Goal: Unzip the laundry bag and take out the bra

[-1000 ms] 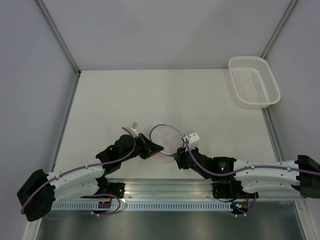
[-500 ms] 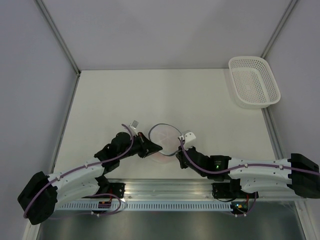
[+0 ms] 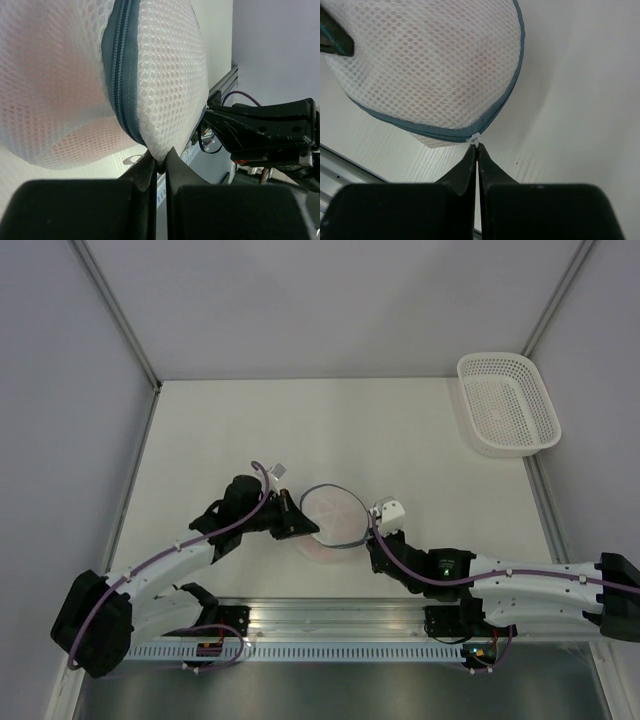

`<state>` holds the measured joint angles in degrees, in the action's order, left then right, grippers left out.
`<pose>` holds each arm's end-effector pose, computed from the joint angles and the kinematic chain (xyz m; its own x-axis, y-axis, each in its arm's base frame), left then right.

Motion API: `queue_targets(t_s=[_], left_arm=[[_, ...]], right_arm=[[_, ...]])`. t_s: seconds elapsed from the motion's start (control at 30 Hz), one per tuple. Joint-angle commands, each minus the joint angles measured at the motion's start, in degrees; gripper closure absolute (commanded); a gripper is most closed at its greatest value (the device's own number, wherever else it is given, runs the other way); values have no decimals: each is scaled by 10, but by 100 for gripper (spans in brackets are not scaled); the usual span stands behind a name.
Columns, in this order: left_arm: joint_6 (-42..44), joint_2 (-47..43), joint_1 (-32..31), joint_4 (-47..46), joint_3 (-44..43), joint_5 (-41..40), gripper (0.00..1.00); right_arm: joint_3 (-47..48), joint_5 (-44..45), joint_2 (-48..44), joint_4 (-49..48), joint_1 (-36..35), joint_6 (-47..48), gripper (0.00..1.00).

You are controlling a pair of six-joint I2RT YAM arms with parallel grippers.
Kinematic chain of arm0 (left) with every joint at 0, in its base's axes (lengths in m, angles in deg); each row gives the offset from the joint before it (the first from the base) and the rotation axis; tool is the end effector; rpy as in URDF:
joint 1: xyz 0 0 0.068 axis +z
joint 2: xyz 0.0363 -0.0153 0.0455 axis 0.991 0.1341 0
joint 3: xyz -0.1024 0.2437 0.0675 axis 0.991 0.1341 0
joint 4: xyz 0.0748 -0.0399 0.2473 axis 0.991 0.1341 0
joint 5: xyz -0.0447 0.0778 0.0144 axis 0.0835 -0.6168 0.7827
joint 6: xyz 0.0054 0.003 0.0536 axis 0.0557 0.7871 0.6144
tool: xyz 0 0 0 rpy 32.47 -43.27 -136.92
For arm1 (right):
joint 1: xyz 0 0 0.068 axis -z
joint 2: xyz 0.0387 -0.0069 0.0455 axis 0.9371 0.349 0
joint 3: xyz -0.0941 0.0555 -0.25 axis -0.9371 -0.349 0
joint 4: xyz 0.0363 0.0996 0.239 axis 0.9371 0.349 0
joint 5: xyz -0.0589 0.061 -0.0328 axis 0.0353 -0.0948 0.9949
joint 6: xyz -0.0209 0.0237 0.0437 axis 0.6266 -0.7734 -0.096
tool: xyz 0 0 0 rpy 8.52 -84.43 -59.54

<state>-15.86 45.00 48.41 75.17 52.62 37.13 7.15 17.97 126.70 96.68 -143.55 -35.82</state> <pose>0.1700 -0.1341 0.2049 -0.9175 -0.2324 -0.3227 0.1545 0.5394 -0.8278 0.0740 0.1808 0.2145 -0.5383 -0.1276 -0.8330 -0.4101 0.9032 0.1267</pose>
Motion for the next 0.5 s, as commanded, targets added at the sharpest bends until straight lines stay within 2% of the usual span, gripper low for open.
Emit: queue_targets(t_s=[0.0, 0.17, 0.2, 0.23, 0.3, 0.33, 0.43, 0.47], left_arm=[[124, 67, 21, 27, -72, 50, 98], [140, 214, 26, -3, -213, 94, 96], [132, 229, 26, -1, -232, 96, 87], [106, 239, 26, 3, -254, 92, 64], [83, 236, 25, 6, -249, 76, 47], [60, 223, 23, 5, -223, 40, 36], [19, 149, 21, 3, -143, -21, 25], [6, 129, 21, 3, -122, -31, 24]], right_arm=[[18, 27, -17, 57, 5, 4, 100], [25, 0, -23, 42, 5, 7, 100], [25, -3, -22, 39, 5, 7, 100], [26, -6, -22, 32, 5, 7, 100], [26, -10, -18, 25, 4, 8, 99], [25, -14, -17, 16, 5, 8, 100], [19, -23, -17, -6, 4, 10, 100], [18, -25, -17, -13, 5, 12, 100]])
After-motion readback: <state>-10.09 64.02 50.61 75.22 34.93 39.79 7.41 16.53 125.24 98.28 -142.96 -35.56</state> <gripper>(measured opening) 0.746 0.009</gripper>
